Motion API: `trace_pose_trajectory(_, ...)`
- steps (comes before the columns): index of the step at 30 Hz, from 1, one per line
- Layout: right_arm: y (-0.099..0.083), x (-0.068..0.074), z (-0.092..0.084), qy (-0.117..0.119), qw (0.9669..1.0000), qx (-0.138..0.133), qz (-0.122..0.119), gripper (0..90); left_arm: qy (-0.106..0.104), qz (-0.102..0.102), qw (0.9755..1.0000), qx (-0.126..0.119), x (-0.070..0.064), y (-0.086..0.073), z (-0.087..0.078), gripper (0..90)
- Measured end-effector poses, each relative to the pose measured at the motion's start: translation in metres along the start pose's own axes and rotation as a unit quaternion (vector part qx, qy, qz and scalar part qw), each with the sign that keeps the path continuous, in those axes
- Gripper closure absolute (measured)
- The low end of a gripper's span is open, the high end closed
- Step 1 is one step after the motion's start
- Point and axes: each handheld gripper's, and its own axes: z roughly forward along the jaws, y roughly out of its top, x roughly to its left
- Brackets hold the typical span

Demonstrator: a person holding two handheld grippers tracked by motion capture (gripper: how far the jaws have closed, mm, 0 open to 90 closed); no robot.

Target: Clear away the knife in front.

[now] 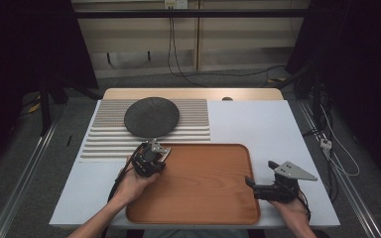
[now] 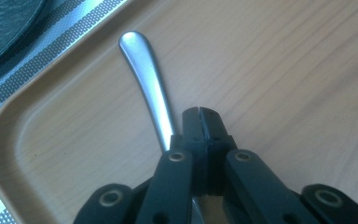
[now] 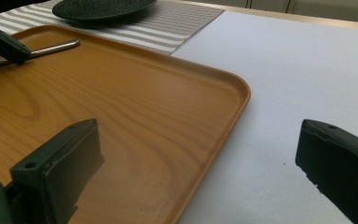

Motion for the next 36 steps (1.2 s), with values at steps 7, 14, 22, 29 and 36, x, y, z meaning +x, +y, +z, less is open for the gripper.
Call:
trace_pose_trajectory(7, 0.0, 0.0, 0.0, 0.0, 1.0, 0.0, -0.002, 0.0, 0.004, -0.017, 0.9998, 0.003, 0.006, -0.004, -0.003, 90.0)
trace_pose_trajectory(14, 0.0, 0.0, 0.0, -0.001, 1.0, 0.001, -0.001, 0.0, 0.004, -0.021, 0.9998, 0.003, 0.011, -0.008, -0.005, 90.0)
trace_pose_trajectory(22, 0.0, 0.0, 0.0, 0.0, 1.0, 0.003, -0.002, 0.0, 0.003, -0.024, 0.9997, 0.007, 0.015, -0.011, -0.008, 90.0)
trace_pose_trajectory(29, 0.0, 0.001, 0.001, 0.003, 1.0, 0.002, -0.003, 0.0, 0.007, -0.019, 0.9997, 0.016, 0.018, -0.013, -0.011, 90.0)
trace_pose_trajectory(36, 0.001, 0.001, 0.001, 0.003, 1.0, 0.001, -0.004, 0.0, 0.013, -0.022, 0.9995, 0.019, 0.02, -0.015, -0.013, 90.0)
